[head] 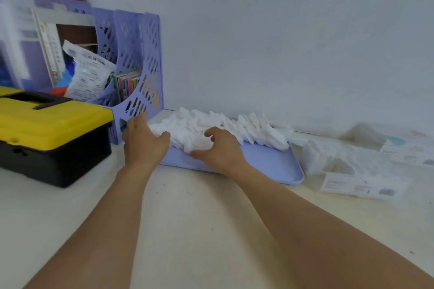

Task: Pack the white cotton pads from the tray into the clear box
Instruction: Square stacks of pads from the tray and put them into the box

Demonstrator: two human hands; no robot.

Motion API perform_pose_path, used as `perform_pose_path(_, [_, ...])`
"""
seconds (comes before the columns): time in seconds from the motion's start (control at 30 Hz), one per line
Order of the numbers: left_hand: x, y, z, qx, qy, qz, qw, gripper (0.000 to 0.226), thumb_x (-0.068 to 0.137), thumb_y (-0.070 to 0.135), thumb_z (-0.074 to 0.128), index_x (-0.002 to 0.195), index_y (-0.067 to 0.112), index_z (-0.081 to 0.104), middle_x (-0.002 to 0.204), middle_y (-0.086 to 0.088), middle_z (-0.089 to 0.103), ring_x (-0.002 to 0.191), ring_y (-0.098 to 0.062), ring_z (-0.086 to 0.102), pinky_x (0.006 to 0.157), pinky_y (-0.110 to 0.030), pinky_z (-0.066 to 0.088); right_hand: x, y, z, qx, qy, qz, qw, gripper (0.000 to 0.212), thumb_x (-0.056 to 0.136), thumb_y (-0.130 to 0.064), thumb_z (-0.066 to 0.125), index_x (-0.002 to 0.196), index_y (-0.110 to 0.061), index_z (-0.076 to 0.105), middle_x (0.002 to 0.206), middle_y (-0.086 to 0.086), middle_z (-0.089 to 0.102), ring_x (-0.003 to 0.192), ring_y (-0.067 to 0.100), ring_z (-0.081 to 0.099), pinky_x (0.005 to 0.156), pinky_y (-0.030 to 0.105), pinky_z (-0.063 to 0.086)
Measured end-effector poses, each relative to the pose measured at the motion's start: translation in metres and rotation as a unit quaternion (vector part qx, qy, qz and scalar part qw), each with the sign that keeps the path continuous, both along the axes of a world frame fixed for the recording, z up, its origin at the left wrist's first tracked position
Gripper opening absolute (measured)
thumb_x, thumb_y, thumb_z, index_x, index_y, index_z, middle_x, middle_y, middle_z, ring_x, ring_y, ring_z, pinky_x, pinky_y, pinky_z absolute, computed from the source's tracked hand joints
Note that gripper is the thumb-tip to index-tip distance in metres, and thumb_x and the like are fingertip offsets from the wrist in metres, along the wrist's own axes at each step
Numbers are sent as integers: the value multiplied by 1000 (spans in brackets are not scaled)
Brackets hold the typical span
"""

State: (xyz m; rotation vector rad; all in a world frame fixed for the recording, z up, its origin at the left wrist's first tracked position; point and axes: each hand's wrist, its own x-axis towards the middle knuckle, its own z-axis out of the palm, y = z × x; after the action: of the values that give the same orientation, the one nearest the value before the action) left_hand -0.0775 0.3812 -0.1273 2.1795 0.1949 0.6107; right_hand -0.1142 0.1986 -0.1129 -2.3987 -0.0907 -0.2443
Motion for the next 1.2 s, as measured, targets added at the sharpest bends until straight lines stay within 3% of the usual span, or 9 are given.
perform_pose_path(0.13, [12, 11, -8, -132, 43, -1, 990, 74, 86, 32, 72, 148, 11, 37, 149, -11, 47, 133, -35, 47, 104, -43, 44, 9, 23, -10, -71, 4, -60, 996, 83, 65, -65, 84, 124, -15, 55, 123, 1, 59, 116, 24, 57, 93, 41, 52])
perform_pose_path(0.23, [15, 6, -9, -129, 48, -24, 990, 61, 90, 32, 70, 142, 13, 45, 140, -9, 56, 125, -33, 54, 99, -41, 48, 12, 35, -12, -109, -2, -79, 991, 84, 62, -72, 80, 119, -15, 55, 119, 2, 58, 116, 26, 54, 90, 42, 52])
perform_pose_path(0.37, [9, 1, -9, -96, 12, -35, 995, 17, 89, 28, 70, 99, 18, 61, 108, -5, 70, 101, -29, 65, 84, -40, 55, 18, 42, -13, -163, -2, -80, 983, 82, 68, -73, 74, 121, -15, 53, 122, 4, 54, 118, 29, 49, 89, 40, 49])
perform_pose_path(0.53, [-6, -11, -1, -57, -9, -48, 997, 22, 86, 20, 68, 70, 20, 52, 72, 2, 60, 73, -26, 59, 54, -26, 37, 20, 48, -14, -219, -39, -87, 971, 55, 83, -66, 58, 114, -20, 61, 114, 3, 61, 111, 29, 56, 90, 41, 47])
perform_pose_path(0.7, [-18, -29, 8, -97, 27, -123, 987, 20, 81, 20, 67, 94, 4, 66, 92, -11, 70, 85, -30, 63, 69, -32, 50, 8, 28, -14, -166, -21, -64, 984, 26, 87, -47, 55, 93, -22, 56, 103, 2, 59, 103, 27, 57, 84, 39, 50])
perform_pose_path(0.87, [-23, -57, 9, -273, 91, -197, 937, 46, 63, 34, 62, 103, 12, 64, 96, -15, 73, 97, -39, 71, 83, -58, 59, -13, -2, -14, -131, -27, -53, 990, 38, 81, -57, 64, 88, -23, 51, 94, -1, 57, 94, 26, 57, 77, 41, 50])
perform_pose_path(1.03, [-48, -103, 18, -367, 168, -279, 871, 24, 95, 10, 53, 117, 3, 59, 102, -21, 73, 93, -33, 72, 75, -37, 61, -39, -56, -1, -150, -49, -69, 985, 37, 82, -46, 72, 94, -19, 49, 90, -1, 63, 86, 21, 60, 69, 37, 49])
perform_pose_path(1.1, [-55, -121, 20, -381, 197, -304, 851, 16, 97, 9, 53, 111, 7, 61, 101, -16, 74, 95, -33, 73, 83, -38, 60, -48, -81, 1, -161, -42, -83, 983, 32, 85, -39, 71, 95, -17, 50, 88, -2, 62, 82, 20, 58, 66, 35, 46])
perform_pose_path(1.2, [-58, -144, 23, -399, 232, -335, 821, 29, 96, 7, 55, 124, 1, 59, 113, -21, 72, 100, -36, 72, 95, -43, 57, -56, -109, -3, -162, -57, -93, 981, 25, 86, -32, 68, 89, -19, 47, 82, -2, 59, 79, 21, 57, 63, 35, 44])
